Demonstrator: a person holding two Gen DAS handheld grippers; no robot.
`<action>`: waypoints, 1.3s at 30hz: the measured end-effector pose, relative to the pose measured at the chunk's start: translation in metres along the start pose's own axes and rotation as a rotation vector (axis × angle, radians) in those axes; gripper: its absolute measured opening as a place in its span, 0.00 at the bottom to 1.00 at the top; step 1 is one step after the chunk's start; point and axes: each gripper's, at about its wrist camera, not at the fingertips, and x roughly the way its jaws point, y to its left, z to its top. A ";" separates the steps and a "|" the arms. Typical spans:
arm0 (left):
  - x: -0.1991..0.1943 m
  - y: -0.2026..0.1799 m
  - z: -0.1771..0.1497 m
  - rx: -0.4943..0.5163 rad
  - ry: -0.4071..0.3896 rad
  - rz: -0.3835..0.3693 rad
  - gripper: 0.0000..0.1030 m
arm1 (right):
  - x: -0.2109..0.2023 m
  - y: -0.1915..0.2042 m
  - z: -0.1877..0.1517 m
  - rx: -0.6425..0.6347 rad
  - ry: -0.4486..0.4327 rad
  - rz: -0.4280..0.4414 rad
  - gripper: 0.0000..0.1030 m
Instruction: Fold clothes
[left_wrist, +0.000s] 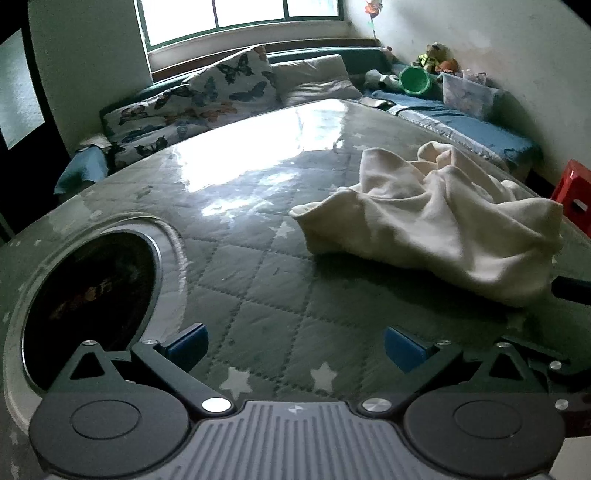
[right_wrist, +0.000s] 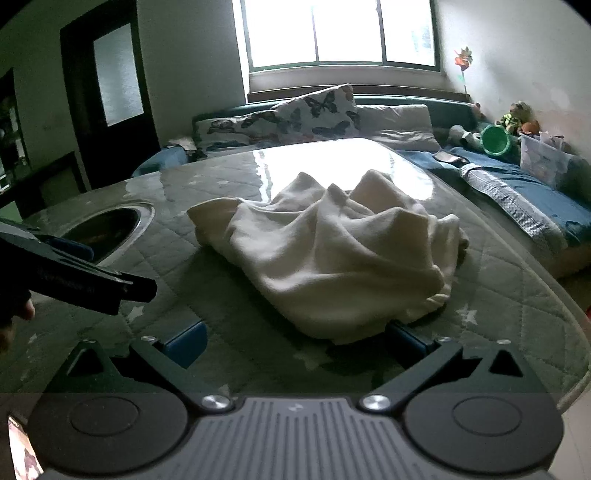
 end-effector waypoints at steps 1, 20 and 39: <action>0.001 -0.001 0.001 0.005 0.002 0.001 1.00 | 0.001 -0.001 0.000 0.003 0.003 -0.004 1.00; 0.017 -0.023 0.028 0.086 0.038 0.007 1.00 | 0.008 -0.022 0.008 0.047 0.027 -0.011 0.95; 0.029 -0.042 0.048 0.169 0.034 -0.018 1.00 | 0.000 -0.045 0.030 0.063 -0.023 -0.051 0.85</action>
